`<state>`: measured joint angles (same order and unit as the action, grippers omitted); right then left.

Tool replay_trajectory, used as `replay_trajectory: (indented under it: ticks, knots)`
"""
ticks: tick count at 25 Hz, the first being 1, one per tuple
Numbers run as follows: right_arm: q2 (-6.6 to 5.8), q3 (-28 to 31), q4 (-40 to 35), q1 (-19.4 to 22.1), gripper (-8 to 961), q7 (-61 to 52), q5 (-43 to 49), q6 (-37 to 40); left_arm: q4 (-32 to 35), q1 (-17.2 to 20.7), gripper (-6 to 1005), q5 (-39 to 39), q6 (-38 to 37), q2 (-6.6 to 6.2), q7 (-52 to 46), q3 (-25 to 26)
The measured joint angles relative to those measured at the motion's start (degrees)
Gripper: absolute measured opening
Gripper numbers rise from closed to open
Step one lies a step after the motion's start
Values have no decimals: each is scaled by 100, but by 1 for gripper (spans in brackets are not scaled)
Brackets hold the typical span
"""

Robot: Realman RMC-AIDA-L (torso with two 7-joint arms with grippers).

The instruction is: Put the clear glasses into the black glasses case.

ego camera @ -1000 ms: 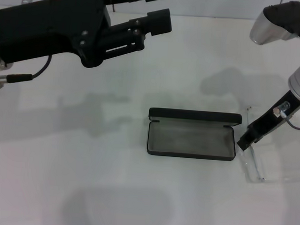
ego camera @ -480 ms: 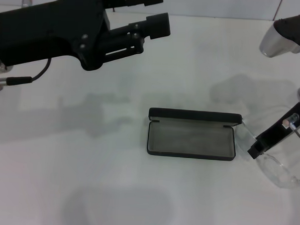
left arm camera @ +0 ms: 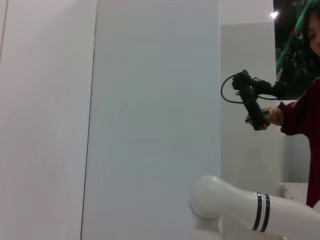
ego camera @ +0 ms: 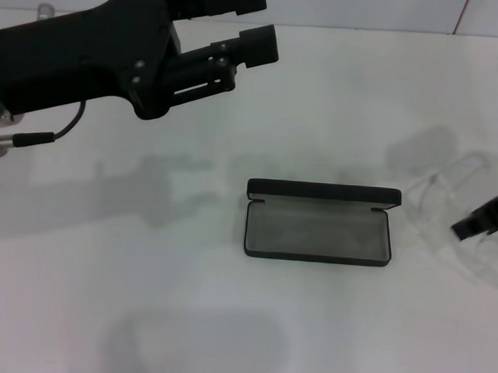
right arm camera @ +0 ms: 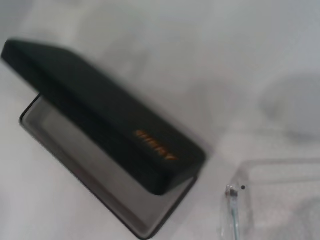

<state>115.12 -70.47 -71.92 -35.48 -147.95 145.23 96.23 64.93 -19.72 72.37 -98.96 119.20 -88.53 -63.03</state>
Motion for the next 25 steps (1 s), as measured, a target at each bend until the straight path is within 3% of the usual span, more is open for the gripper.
replay_trajectory:
  ticks: [5, 10, 14, 16, 19, 25]
  knots:
    - [23, 1028, -891, 471, 143, 554, -443, 247, 0, 6, 424, -45, 1, 7, 11, 5]
    - [45, 1947, -2046, 1245, 119, 1605, -2215, 301, 0, 2, 418, -109, 0, 32, -20, 76]
    - [51, 2372, -2315, 1780, 119, 2868, -4131, 502, -43, 15, 414, -294, -3, 33, -53, 82]
    - [55, 2277, -2150, 1959, 119, 3690, -4988, 708, -57, 5, 411, -379, -6, 33, -53, 78]
    - [64, 1793, -1706, 2000, 119, 4526, -5546, 872, -80, -59, 408, -518, -9, 40, -65, 21]
    - [71, 783, -460, 1451, 119, 5665, -5822, 830, -91, -252, 342, -677, -28, 42, -201, -229]
